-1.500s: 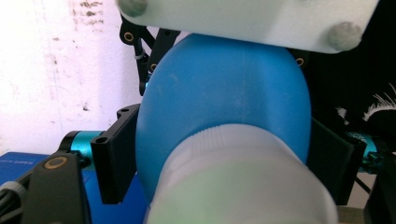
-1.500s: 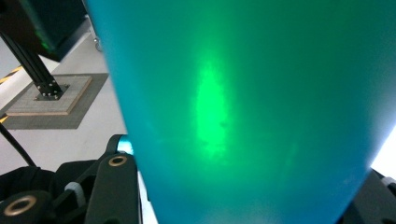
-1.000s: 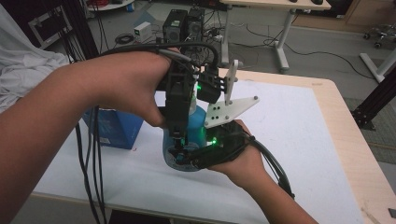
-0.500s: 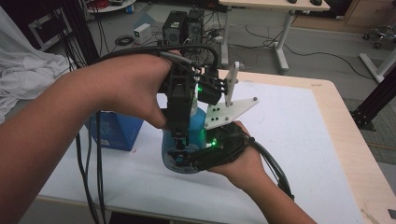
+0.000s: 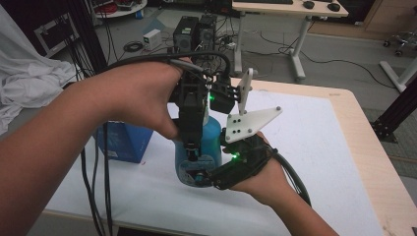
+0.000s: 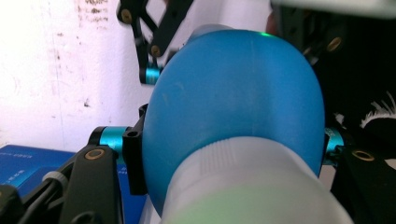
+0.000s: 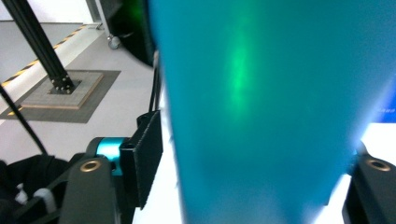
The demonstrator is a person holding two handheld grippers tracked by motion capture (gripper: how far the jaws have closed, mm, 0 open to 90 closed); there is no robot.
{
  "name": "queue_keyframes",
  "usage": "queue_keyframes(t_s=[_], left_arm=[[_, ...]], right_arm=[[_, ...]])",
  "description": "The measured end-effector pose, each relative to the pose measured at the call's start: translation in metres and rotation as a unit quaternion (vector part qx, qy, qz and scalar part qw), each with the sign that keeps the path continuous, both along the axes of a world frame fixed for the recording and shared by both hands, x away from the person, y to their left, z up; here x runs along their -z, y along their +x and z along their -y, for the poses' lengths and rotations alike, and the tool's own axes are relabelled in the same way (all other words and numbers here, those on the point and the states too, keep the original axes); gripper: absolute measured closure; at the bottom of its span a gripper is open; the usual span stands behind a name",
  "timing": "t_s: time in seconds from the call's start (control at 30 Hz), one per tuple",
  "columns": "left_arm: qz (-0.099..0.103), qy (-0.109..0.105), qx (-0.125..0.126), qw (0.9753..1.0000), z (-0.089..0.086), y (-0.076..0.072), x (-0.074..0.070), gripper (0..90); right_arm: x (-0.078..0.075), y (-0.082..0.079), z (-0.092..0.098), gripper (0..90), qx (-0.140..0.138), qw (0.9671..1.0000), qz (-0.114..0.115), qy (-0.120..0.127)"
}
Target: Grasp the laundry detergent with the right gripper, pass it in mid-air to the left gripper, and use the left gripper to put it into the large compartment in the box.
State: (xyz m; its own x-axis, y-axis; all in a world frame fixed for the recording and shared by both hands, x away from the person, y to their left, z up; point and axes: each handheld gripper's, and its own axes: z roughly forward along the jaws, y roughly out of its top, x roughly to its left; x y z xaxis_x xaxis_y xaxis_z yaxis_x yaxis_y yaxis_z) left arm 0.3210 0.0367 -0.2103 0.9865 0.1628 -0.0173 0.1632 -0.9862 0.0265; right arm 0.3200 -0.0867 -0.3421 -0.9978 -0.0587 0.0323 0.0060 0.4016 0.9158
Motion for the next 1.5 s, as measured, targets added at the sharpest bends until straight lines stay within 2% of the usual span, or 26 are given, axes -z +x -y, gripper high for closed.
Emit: queue_keyframes(t_s=[0.2, 0.27, 0.5, 0.6, 0.67, 0.7, 0.83, 0.9, 0.97, 1.03, 1.13, 1.2, 1.23, 1.27, 1.3, 1.37, 1.47, 1.5], left_arm=[[-0.004, 0.006, -0.018, 0.9998, -0.009, 0.002, -0.002, 38.1], [-0.002, 0.006, -0.022, 0.9997, -0.014, 0.003, -0.004, 38.1], [-0.008, 0.005, -0.054, 0.9985, -0.030, 0.008, -0.014, 38.1], [-0.009, 0.004, -0.069, 0.9976, -0.036, 0.011, -0.018, 38.1], [-0.007, 0.005, -0.079, 0.9969, -0.041, 0.013, -0.021, 38.0], [-0.007, 0.006, -0.082, 0.9966, -0.043, 0.013, -0.023, 38.1], [-0.008, 0.000, -0.106, 0.9943, -0.056, 0.018, -0.034, 38.0], [-0.015, -0.006, -0.134, 0.9909, -0.065, 0.022, -0.042, 38.0], [-0.022, -0.010, -0.172, 0.9848, -0.074, 0.026, -0.053, 38.0], [-0.019, -0.012, -0.199, 0.9797, -0.084, 0.030, -0.066, 37.9], [-0.008, -0.018, -0.254, 0.9670, -0.100, 0.037, -0.086, 38.0], [-0.002, -0.020, -0.291, 0.9565, -0.112, 0.041, -0.096, 38.0], [-0.003, -0.020, -0.311, 0.9501, -0.118, 0.044, -0.101, 37.9], [0.000, -0.025, -0.339, 0.9405, -0.124, 0.046, -0.104, 37.9], [-0.001, -0.025, -0.357, 0.9338, -0.130, 0.049, -0.107, 37.9], [-0.004, -0.022, -0.386, 0.9222, -0.142, 0.054, -0.113, 37.9], [-0.001, -0.022, -0.428, 0.9034, -0.158, 0.060, -0.117, 37.9], [-0.001, -0.022, -0.428, 0.9034, -0.158, 0.060, -0.117, 37.9]], right_arm=[[0.001, 0.003, 0.022, 20.2, 0.014, 0.9997, -0.005, -0.019], [0.000, 0.005, 0.031, 13.1, 0.025, 0.9993, -0.004, -0.029], [-0.009, 0.017, 0.064, 12.0, 0.046, 0.9975, -0.012, -0.053], [-0.013, 0.022, 0.074, 11.7, 0.056, 0.9961, -0.006, -0.068], [-0.015, 0.024, 0.079, 3.9, 0.069, 0.9948, -0.004, -0.075], [-0.017, 0.026, 0.082, 3.7, 0.071, 0.9940, -0.006, -0.082], [-0.024, 0.028, 0.091, 3.0, 0.081, 0.9920, 0.004, -0.097], [-0.028, 0.030, 0.095, 0.8, 0.082, 0.9901, 0.012, -0.114], [-0.032, 0.032, 0.099, 0.7, 0.088, 0.9867, 0.025, -0.134], [-0.037, 0.033, 0.103, 0.7, 0.090, 0.9839, 0.030, -0.152], [-0.045, 0.034, 0.107, 0.7, 0.095, 0.9800, 0.045, -0.168], [-0.049, 0.035, 0.108, 0.8, 0.094, 0.9782, 0.047, -0.179], [-0.051, 0.035, 0.109, 0.8, 0.095, 0.9767, 0.053, -0.185], [-0.053, 0.036, 0.109, 0.8, 0.093, 0.9753, 0.053, -0.193], [-0.054, 0.036, 0.109, 0.8, 0.091, 0.9740, 0.052, -0.201], [-0.056, 0.038, 0.109, 0.8, 0.088, 0.9716, 0.051, -0.214], [-0.058, 0.041, 0.107, 0.8, 0.085, 0.9676, 0.053, -0.232], [-0.058, 0.041, 0.107, 0.8, 0.085, 0.9676, 0.053, -0.232]])
